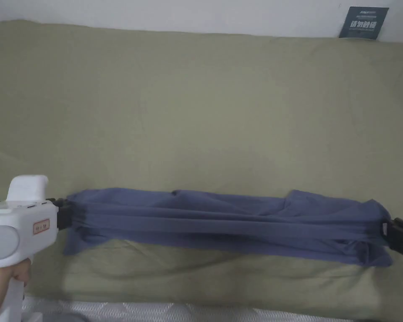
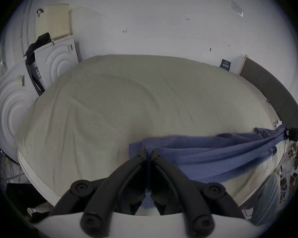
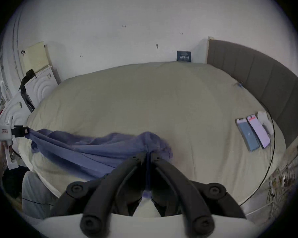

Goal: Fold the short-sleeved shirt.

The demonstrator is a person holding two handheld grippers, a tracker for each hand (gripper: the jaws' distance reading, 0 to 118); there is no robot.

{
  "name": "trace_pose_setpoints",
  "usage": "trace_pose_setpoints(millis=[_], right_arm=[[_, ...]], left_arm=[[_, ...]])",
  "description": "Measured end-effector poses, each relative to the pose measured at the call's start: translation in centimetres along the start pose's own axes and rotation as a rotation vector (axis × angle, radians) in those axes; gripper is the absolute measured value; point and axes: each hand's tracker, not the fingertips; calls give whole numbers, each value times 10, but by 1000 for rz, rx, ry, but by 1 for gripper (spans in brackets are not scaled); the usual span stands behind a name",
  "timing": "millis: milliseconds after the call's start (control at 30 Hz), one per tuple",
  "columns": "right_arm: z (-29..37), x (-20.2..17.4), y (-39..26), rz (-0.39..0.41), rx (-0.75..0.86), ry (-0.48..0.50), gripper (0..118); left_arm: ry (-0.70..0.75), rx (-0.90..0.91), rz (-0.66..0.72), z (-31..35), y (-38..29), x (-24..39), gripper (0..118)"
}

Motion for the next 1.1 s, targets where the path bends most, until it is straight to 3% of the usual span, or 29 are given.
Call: trace_pose_setpoints(millis=[133, 167, 200, 233, 267, 300, 333, 467, 567, 600, 633, 700, 733, 933, 1100], right_arm=[[-15, 2, -14, 16, -37, -16, 8], [-17, 2, -15, 14, -41, -16, 13], [-18, 1, -16, 14, -42, -21, 27], [-18, 1, -15, 12, -42, -26, 66], [-15, -4, -15, 7, -47, -25, 102], [-15, -6, -13, 9, -52, -44, 118], [-15, -8, -12, 9, -49, -47, 110], [-27, -21, -7, -20, 39, -37, 110], [4, -60, 12, -21, 111, -15, 108], [7, -74, 16, -7, 156, -8, 100], [10, -88, 19, 8, 190, -4, 77], [0, -112, 21, 44, 285, -28, 7], [1, -124, 23, 49, 355, -44, 7], [-4, -182, 28, 118, 468, -56, 6], [0, -206, 27, 145, 516, -61, 6]], left_arm=[[0, -25, 5, -7, -10, -1, 5], [-2, -25, 5, -7, -11, -1, 13], [-3, -22, 3, -6, -10, 0, 39], [-1, -19, 3, -5, -10, 0, 91], [14, -15, 6, -4, -9, -1, 118], [15, -23, 12, -5, -7, -3, 118], [18, -18, 22, -4, -7, -3, 116], [48, 51, 27, 14, 4, 3, 113], [49, 75, 49, 23, 2, 6, 107], [52, 87, 50, 26, 4, 9, 96], [59, 106, 41, 30, 6, 14, 70], [73, 131, 29, 32, 9, 20, 16], [74, 140, 32, 32, 9, 21, 1], [12, 111, 79, 24, 24, 1, 0], [-153, -56, 207, 8, 49, -38, 0]])
